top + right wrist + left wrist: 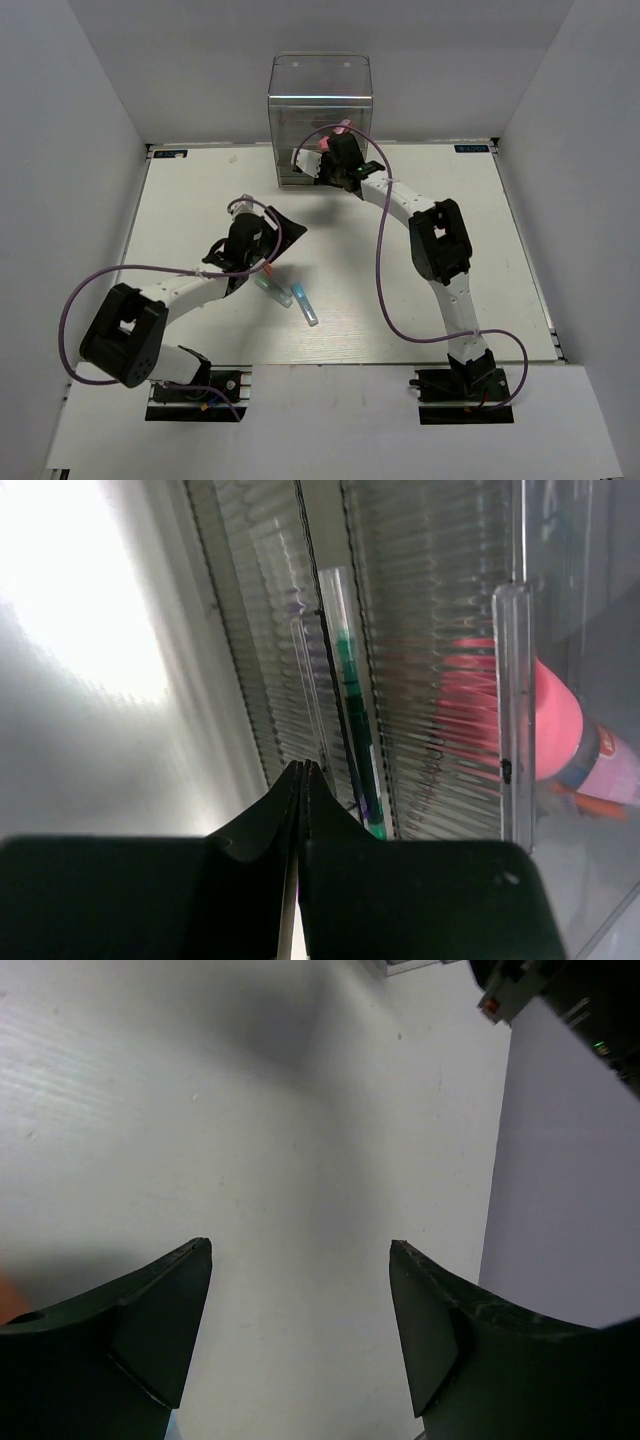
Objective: Sort the stationery into containers
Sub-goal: Close the drawer at the center of the board.
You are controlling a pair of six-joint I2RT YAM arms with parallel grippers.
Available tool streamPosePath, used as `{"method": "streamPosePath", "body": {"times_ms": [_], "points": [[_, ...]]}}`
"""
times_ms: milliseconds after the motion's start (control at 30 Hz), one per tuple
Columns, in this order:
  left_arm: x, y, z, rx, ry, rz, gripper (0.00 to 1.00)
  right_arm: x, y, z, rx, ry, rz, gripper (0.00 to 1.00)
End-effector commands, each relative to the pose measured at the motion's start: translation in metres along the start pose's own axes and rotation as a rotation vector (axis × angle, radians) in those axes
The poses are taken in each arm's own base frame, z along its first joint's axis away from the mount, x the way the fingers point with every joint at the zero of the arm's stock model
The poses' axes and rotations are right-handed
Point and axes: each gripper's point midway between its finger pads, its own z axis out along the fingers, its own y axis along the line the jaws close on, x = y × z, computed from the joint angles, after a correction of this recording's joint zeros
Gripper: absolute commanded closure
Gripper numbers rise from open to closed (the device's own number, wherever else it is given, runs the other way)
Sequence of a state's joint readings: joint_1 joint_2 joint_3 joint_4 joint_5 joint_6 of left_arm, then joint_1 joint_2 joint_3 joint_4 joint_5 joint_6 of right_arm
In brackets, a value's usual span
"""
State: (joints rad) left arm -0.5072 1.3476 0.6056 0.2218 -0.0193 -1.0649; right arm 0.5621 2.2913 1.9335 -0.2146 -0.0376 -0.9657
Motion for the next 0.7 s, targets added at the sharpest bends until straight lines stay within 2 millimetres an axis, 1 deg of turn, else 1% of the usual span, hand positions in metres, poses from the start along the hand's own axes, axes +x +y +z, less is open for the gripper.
{"method": "streamPosePath", "body": {"times_ms": [0,33,100,133,200,233,267,300,367,400,433,467,500,533,567,600,633,667], "points": [[-0.021,-0.037,0.012,0.093,-0.042,0.021,0.19,0.001,-0.027,0.0,0.11,0.013,0.007,1.0],[-0.019,-0.037,0.015,0.091,-0.03,0.021,0.19,0.005,-0.029,0.001,0.118,0.021,0.011,1.0],[-0.023,-0.04,0.021,0.109,-0.038,0.018,0.19,0.006,-0.028,0.001,0.12,0.026,0.006,1.0],[-0.019,-0.036,0.026,0.104,-0.023,0.019,0.19,0.011,-0.03,0.001,0.129,0.034,0.009,1.0],[-0.025,-0.039,0.031,0.117,-0.039,0.003,0.19,0.008,-0.028,0.002,0.136,0.029,-0.001,1.0],[-0.027,-0.037,0.032,0.119,-0.039,-0.017,0.19,0.013,-0.031,0.002,0.143,0.039,0.003,1.0],[-0.026,-0.034,0.036,0.113,-0.036,-0.017,0.19,0.014,-0.032,0.001,0.148,0.043,0.004,1.0],[-0.031,-0.035,0.038,0.126,-0.045,-0.031,0.19,0.015,-0.035,0.002,0.156,0.041,0.005,1.0],[-0.032,-0.034,0.044,0.128,-0.038,-0.057,0.19,0.017,-0.036,0.004,0.161,0.048,0.006,1.0],[-0.039,-0.036,0.047,0.134,-0.053,-0.061,0.2,0.019,-0.037,0.004,0.162,0.052,0.009,1.0],[-0.037,-0.037,0.05,0.135,-0.041,-0.073,0.2,0.019,-0.037,0.003,0.162,0.052,0.012,1.0],[-0.041,-0.044,0.053,0.152,-0.048,-0.081,0.2,0.021,-0.037,0.003,0.161,0.052,0.015,1.0],[-0.045,-0.038,0.06,0.14,-0.055,-0.086,0.22,0.021,-0.035,0.003,0.155,0.053,0.011,1.0],[-0.044,-0.037,0.064,0.135,-0.051,-0.099,0.22,0.022,-0.032,0.003,0.146,0.056,0.011,1.0],[-0.052,-0.041,0.068,0.146,-0.067,-0.101,0.23,0.018,-0.034,0.0,0.141,0.038,0.013,1.0],[-0.053,-0.044,0.072,0.156,-0.07,-0.125,0.23,0.022,-0.023,-0.001,0.108,0.046,0.013,1.0],[-0.057,-0.04,0.082,0.146,-0.073,-0.138,0.24,0.018,-0.018,-0.005,0.079,0.031,0.016,1.0],[-0.056,-0.038,0.087,0.14,-0.069,-0.149,0.26,0.009,-0.019,-0.014,0.063,-0.009,0.02,1.0]]}}
